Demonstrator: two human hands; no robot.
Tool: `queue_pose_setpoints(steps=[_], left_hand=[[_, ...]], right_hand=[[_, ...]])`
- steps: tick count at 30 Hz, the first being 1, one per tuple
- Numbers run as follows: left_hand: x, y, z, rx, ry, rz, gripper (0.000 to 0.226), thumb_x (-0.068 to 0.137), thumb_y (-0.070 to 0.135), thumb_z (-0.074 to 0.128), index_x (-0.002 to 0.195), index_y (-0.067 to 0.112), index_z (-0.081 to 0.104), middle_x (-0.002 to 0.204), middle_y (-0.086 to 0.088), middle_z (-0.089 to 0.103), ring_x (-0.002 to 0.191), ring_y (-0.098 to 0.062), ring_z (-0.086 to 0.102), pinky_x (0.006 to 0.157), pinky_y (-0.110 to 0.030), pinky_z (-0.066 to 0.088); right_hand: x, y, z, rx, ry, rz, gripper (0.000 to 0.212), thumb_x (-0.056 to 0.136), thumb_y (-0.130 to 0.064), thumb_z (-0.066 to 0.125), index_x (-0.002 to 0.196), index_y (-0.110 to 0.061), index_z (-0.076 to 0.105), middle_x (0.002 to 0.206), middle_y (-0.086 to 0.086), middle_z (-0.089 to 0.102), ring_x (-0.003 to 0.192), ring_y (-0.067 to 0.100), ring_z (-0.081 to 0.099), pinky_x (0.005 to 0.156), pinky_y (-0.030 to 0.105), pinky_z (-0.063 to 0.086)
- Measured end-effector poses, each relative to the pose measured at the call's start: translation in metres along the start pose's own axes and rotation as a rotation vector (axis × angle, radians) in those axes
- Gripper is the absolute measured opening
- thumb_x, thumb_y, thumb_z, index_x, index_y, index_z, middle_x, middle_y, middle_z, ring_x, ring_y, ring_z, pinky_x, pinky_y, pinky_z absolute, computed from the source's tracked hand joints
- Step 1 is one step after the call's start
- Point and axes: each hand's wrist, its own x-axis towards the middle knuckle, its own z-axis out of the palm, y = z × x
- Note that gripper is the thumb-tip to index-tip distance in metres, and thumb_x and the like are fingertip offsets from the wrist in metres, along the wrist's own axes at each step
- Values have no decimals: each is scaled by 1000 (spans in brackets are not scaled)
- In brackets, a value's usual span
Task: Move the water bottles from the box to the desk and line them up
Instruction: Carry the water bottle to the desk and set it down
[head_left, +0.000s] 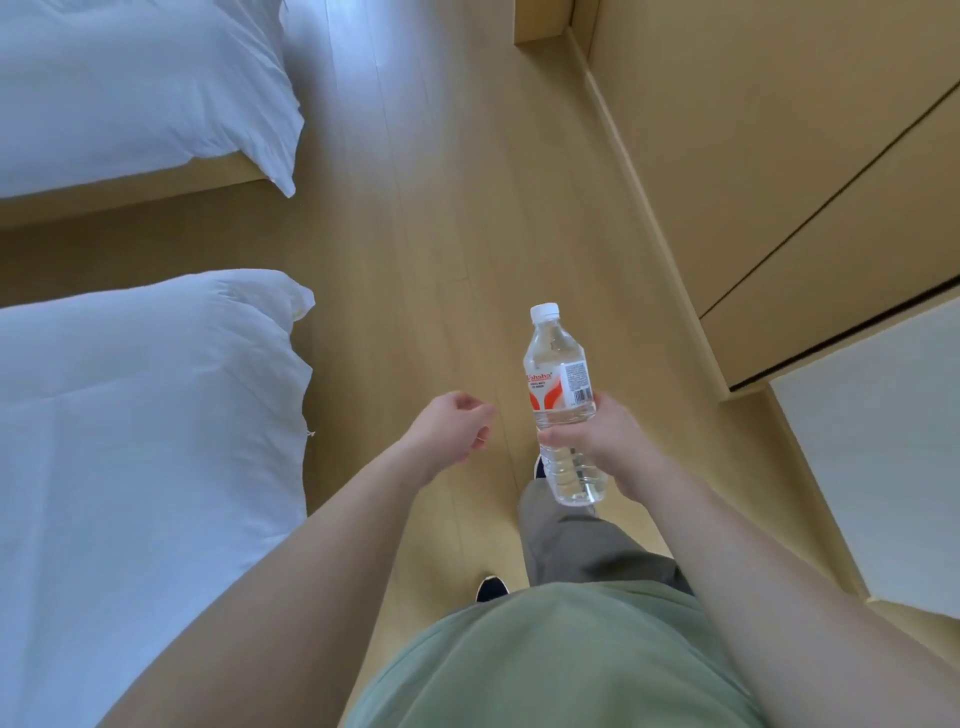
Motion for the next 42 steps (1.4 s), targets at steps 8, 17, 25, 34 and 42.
queue_pose_setpoints(steps=[8, 17, 25, 34, 42], left_hand=[[69, 85, -33, -22, 79, -66, 28, 100, 37, 55, 118, 16, 62, 102, -5, 75, 99, -21, 73, 87, -39, 59], [127, 161, -63, -56, 107, -64, 30, 102, 39, 55, 121, 16, 60, 103, -3, 73, 96, -18, 72, 88, -37, 58], [218, 217, -118, -72, 87, -57, 27, 101, 38, 56, 117, 18, 61, 102, -4, 74, 95, -18, 72, 89, -39, 59], [318, 283, -205, -79, 29, -45, 27, 101, 38, 56, 117, 18, 61, 103, -5, 74, 98, -20, 72, 87, -37, 59], [392, 331, -265, -91, 4, -51, 28, 100, 39, 57, 118, 18, 61, 102, -4, 74, 98, -19, 72, 88, -38, 59]], right_hand=[[93, -94, -33, 6, -106, 21, 49, 75, -8, 84, 116, -17, 60, 103, 0, 72, 92, 16, 69, 70, 31, 52], [170, -172, -47, 11, -130, 17, 52, 74, -8, 85, 118, -18, 58, 105, -3, 71, 97, 15, 66, 80, 35, 49], [253, -250, -44, 15, -101, 30, 53, 72, -5, 84, 117, -18, 58, 103, 0, 71, 91, 16, 68, 68, 32, 49], [341, -357, -24, 23, -42, 37, 53, 73, -7, 84, 118, -17, 58, 104, -1, 71, 93, 15, 67, 71, 32, 48], [404, -432, -18, 17, -13, 34, 54, 74, -6, 84, 120, -15, 58, 108, 1, 71, 95, 17, 67, 72, 31, 50]])
